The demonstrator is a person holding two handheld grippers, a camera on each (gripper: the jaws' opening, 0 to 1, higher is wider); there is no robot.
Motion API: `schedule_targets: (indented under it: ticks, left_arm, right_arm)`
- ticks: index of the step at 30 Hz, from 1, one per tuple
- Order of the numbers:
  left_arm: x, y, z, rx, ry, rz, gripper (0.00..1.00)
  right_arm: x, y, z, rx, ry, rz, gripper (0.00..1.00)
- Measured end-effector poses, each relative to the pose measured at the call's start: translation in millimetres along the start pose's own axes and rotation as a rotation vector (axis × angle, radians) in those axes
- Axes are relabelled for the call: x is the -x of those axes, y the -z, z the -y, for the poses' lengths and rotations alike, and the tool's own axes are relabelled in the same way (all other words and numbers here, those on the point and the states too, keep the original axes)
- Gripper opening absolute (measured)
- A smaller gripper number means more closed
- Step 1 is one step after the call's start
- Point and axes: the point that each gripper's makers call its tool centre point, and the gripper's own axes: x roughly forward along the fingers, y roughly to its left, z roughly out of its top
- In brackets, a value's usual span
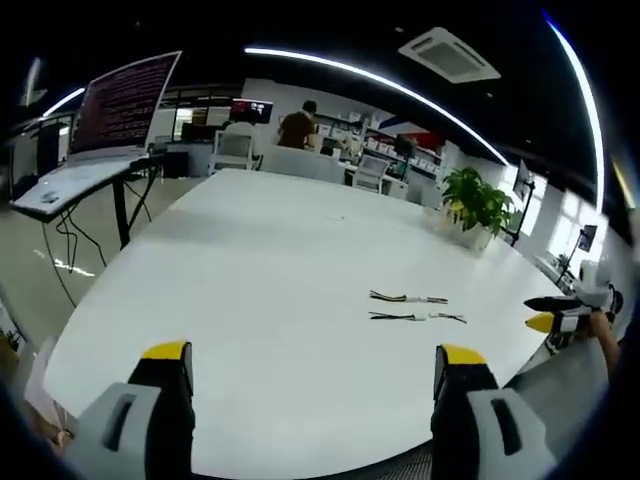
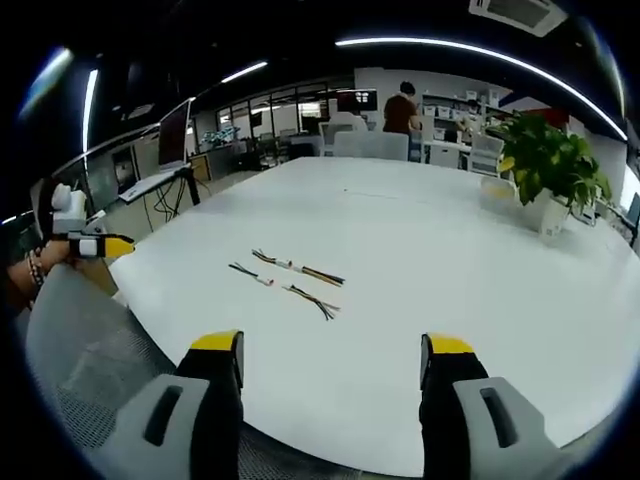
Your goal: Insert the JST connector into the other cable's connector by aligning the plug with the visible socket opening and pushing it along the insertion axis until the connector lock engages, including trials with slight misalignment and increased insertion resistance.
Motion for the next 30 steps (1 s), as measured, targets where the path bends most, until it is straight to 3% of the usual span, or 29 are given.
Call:
schedule_targets:
  ticks: [3, 11, 16, 30]
  left_arm:
    - [0.3, -1.0, 1.9, -0.005, 0.017, 0.007, 0.91]
    - [-1.1, 5.0, 3.8, 0.01, 0.041, -0.028, 0.92]
    - [-0.7, 1.4, 3.5, -0.002, 0.043, -0.006, 0.92]
    - [-0.9, 4.0, 4.3, 0.007, 0.044, -0.021, 0.94]
  right_arm:
    - [0.1, -0.2, -1.8, -0.021, -0.014, 0.004, 0.7]
    - [-0.1, 0.3, -2.8, -0.018, -0.014, 0.001, 0.7]
    - [0.2, -0.4, -3.3, -0.014, -0.011, 0.001, 0.69]
    - [0.9, 0.7, -4.0, -0.012, -0.007, -0.009, 0.69]
